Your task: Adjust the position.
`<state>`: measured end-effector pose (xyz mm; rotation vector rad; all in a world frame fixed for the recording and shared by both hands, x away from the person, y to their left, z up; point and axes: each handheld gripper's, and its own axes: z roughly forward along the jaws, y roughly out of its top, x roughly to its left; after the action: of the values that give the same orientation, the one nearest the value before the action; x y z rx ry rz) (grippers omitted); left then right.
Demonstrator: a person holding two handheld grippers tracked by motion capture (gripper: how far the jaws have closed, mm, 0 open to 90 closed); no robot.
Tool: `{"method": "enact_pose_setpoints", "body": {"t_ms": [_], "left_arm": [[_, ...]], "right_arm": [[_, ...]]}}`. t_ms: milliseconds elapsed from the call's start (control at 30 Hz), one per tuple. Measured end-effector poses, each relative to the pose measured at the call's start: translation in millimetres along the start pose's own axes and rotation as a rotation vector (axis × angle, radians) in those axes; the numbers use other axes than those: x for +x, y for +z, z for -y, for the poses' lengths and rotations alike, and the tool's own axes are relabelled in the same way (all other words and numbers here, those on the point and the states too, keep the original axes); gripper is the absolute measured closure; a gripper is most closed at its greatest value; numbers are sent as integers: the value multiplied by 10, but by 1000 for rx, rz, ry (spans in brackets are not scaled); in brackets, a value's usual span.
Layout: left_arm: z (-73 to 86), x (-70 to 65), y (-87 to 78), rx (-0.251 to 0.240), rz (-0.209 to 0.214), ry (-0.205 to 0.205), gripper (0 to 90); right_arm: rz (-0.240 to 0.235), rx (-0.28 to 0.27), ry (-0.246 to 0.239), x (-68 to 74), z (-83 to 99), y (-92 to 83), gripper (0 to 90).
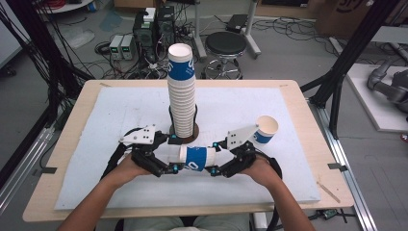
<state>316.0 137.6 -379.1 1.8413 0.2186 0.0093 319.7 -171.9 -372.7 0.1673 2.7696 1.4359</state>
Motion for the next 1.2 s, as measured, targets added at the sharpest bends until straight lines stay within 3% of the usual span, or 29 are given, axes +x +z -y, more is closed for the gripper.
{"method": "enact_pose_setpoints", "body": {"t_ms": [200,367,667,800,933,1200], "left_arm": [[-101,4,-7,41,25,5,157],[-174,-9,48,101,22,28,157],[-254,-23,251,245,29,60,160],[-264,-23,336,299,36,71,163],[-265,-21,395,351,42,72,178],[-251,-9,490,431,60,60,248]], "right_arm": [[12,124,-43,-13,-157,-40,354],[20,224,-81,-15,-293,-39,354],[13,386,-133,5,-470,72,354],[9,425,-165,8,-526,120,354],[3,455,-161,32,-545,149,354],[7,471,-174,43,-559,190,354]]}}
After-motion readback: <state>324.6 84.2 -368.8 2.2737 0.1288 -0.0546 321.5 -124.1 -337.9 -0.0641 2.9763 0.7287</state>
